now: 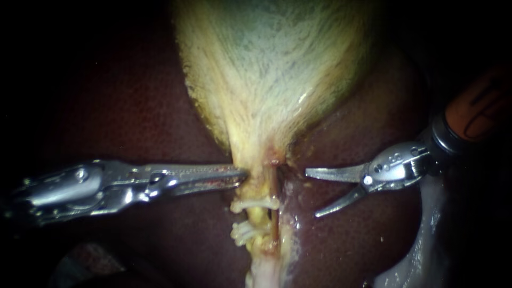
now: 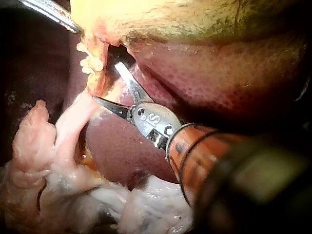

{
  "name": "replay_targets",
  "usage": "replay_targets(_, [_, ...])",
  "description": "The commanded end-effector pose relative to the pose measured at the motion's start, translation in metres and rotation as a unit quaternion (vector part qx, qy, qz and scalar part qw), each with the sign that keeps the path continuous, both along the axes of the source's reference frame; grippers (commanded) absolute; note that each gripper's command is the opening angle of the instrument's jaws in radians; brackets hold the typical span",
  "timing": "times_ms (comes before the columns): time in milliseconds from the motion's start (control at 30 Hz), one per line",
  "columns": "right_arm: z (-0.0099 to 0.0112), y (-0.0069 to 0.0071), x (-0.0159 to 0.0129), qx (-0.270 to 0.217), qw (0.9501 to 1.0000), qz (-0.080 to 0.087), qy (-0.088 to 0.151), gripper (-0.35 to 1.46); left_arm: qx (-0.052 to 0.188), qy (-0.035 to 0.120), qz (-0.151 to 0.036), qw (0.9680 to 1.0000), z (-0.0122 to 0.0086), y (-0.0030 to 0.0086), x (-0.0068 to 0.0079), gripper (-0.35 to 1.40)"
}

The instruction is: Go to the cutting position left tube

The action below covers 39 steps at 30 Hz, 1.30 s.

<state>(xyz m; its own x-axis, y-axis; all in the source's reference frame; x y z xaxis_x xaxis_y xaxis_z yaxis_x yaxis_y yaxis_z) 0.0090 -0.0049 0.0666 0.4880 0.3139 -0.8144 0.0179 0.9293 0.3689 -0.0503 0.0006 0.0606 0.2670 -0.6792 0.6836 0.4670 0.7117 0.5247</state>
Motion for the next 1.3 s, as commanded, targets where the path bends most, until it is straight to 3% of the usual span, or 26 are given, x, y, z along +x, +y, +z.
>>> replay_targets(33, [0.0001,-0.0004,0.0003,0.002,1.0000,-0.005,0.003,1.43,0.000,0.000,0.000,1.0000,-0.0001,0.0000,0.0002,-0.35])
replay_targets(167, [0.0008,-0.0025,0.0017,0.015,0.9996,-0.018,0.016,1.43,0.002,-0.004,0.005,1.0000,-0.0007,-0.0001,0.0020,-0.35])
replay_targets(333, [0.0022,-0.0063,0.0051,0.054,0.9976,-0.033,0.027,1.43,0.000,0.003,-0.003,1.0000,-0.0019,0.0003,0.0049,-0.35])
replay_targets(500, [0.0038,-0.0092,0.0087,0.080,0.9954,-0.045,0.029,1.43,0.000,0.004,-0.004,1.0000,-0.0022,0.0004,0.0056,-0.35])
replay_targets(600, [0.0049,-0.0100,0.0097,0.089,0.9942,-0.054,0.028,1.43,0.000,0.004,-0.005,1.0000,-0.0024,0.0003,0.0056,-0.35])
replay_targets(767, [0.0065,-0.0102,0.0101,0.090,0.9942,-0.057,0.016,1.41,0.001,0.005,-0.005,1.0000,-0.0031,0.0000,0.0056,-0.35])
replay_targets(933, [0.0077,-0.0096,0.0093,0.085,0.9948,-0.055,0.004,1.41,0.001,0.005,-0.006,1.0000,-0.0037,-0.0004,0.0055,-0.35])
replay_targets(1133, [0.0085,-0.0088,0.0081,0.082,0.9952,-0.052,-0.014,1.40,0.001,0.005,-0.006,1.0000,-0.0041,-0.0006,0.0057,-0.35])
replay_targets(1300, [0.0089,-0.0085,0.0077,0.081,0.9954,-0.049,-0.015,1.40,0.001,0.006,-0.007,1.0000,-0.0044,-0.0007,0.0056,-0.35])
